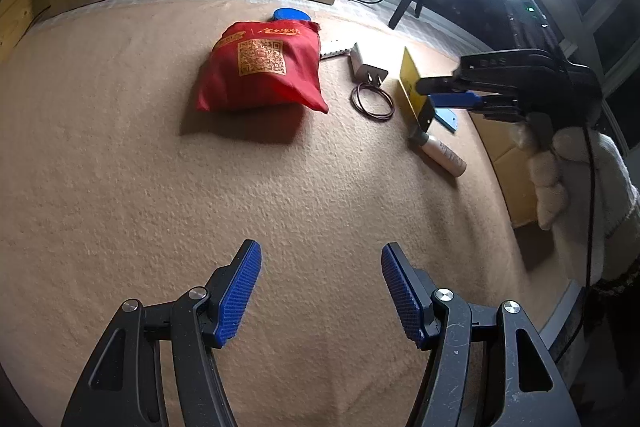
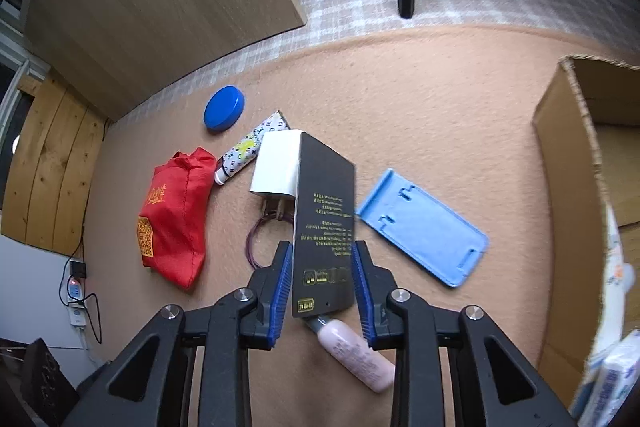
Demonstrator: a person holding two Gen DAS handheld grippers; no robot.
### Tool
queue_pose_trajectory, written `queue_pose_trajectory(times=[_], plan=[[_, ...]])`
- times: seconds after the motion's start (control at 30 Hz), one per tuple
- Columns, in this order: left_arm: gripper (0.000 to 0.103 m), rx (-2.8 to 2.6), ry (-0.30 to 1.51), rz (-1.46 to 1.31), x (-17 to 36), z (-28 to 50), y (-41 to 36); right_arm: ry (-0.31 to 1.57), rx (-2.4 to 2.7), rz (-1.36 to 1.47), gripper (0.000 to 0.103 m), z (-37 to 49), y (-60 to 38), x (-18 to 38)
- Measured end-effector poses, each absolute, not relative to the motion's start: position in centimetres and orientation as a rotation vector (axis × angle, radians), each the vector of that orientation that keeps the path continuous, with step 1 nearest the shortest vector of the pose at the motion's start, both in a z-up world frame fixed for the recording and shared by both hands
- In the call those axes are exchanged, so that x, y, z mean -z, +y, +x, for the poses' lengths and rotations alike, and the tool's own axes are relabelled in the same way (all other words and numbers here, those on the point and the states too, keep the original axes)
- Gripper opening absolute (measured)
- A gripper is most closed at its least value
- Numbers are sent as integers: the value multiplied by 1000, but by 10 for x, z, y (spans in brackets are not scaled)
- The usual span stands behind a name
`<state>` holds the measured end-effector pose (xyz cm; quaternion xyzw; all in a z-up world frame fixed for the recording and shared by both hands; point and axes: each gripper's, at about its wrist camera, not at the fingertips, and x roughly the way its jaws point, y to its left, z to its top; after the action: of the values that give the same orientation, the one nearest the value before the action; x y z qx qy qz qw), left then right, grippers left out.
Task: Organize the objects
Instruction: 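Carry the black card into the box and open the right gripper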
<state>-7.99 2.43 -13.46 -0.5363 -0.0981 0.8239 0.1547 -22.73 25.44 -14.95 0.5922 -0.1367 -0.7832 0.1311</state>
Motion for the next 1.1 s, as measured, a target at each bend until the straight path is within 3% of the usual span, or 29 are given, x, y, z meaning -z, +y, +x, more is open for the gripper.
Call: queue_pose_trajectory(times=[0.23,0.33,0.53,0.8,1.1], plan=[[66,-2344,-260,-1531,137,-84,32,-304,2258,1749,4,-225,255,155],[66,-2338,-251,-1535,138,-85,35,-247,2274,1745,1,-225,251,159],[66,-2348,-253,-1539,138,-85,34,-196,2310,1712,1,-224,252,157],[66,-2358,-251,-1530,134,-88,39,-204,2397,1581,1,-213,272,116],[66,-2332,-214,-1505,129,-95,70,-276,2523,1527,1,-192,342,87]])
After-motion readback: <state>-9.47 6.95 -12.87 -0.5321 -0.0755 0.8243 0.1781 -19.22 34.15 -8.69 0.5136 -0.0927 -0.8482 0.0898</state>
